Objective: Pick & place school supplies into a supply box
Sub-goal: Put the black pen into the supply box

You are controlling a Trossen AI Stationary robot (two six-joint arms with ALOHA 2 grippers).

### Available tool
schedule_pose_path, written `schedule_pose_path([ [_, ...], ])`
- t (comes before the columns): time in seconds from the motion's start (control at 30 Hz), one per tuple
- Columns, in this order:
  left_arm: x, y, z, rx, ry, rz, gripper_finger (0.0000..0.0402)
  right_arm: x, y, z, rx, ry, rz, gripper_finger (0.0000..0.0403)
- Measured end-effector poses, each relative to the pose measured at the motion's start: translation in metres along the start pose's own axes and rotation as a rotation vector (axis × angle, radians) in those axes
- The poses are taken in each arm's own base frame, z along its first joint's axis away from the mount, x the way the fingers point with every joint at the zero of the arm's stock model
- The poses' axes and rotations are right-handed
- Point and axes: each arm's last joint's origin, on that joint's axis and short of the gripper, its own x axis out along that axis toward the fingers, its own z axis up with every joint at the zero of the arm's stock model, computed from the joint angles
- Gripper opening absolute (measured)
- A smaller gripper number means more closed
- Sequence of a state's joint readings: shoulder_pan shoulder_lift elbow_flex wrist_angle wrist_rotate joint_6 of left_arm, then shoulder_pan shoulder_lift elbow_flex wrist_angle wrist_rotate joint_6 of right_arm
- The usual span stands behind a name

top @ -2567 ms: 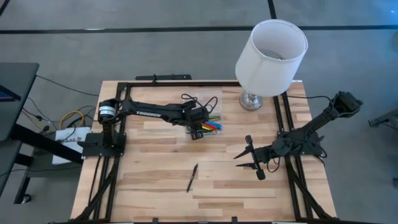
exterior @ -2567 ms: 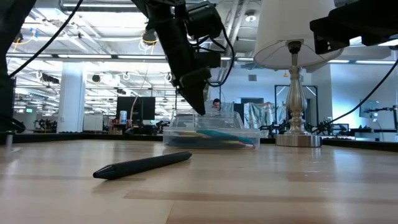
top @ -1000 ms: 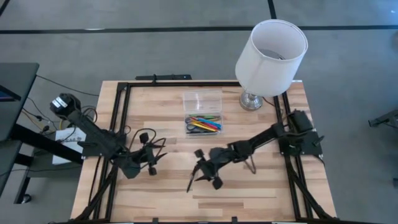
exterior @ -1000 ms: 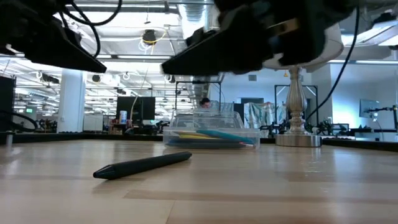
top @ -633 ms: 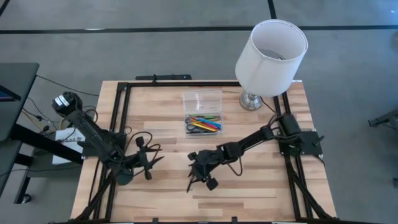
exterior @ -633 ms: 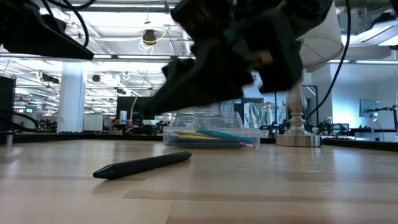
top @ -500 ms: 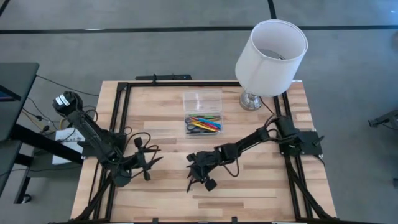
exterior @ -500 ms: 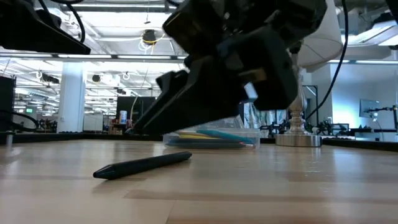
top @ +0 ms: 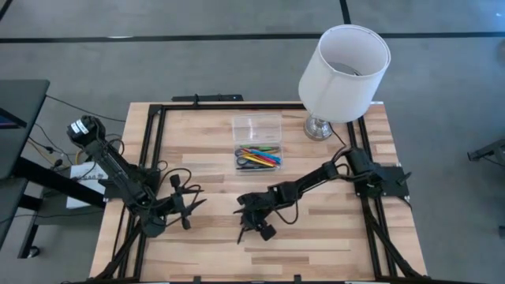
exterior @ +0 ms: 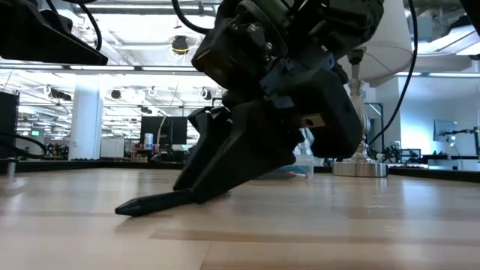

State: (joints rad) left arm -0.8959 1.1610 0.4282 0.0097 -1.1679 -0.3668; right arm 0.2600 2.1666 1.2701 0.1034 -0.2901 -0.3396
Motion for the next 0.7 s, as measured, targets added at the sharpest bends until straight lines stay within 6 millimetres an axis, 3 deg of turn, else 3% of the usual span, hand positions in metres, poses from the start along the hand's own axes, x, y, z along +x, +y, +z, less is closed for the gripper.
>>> schedule_pose_path([
  [0.4,0.0001,0.0000,0.0000,0.001,0.000,0.000,0.0139,-0.0029,-0.0024,-0.0046,0.131,0.071,-0.041,0.0067],
  [0.7,0.0001,0.0008,-0.0020,0.022,0.010,0.003,0.0139,-0.0062,-0.0006,-0.0091,0.344,0.143,-0.067,0.0040],
])
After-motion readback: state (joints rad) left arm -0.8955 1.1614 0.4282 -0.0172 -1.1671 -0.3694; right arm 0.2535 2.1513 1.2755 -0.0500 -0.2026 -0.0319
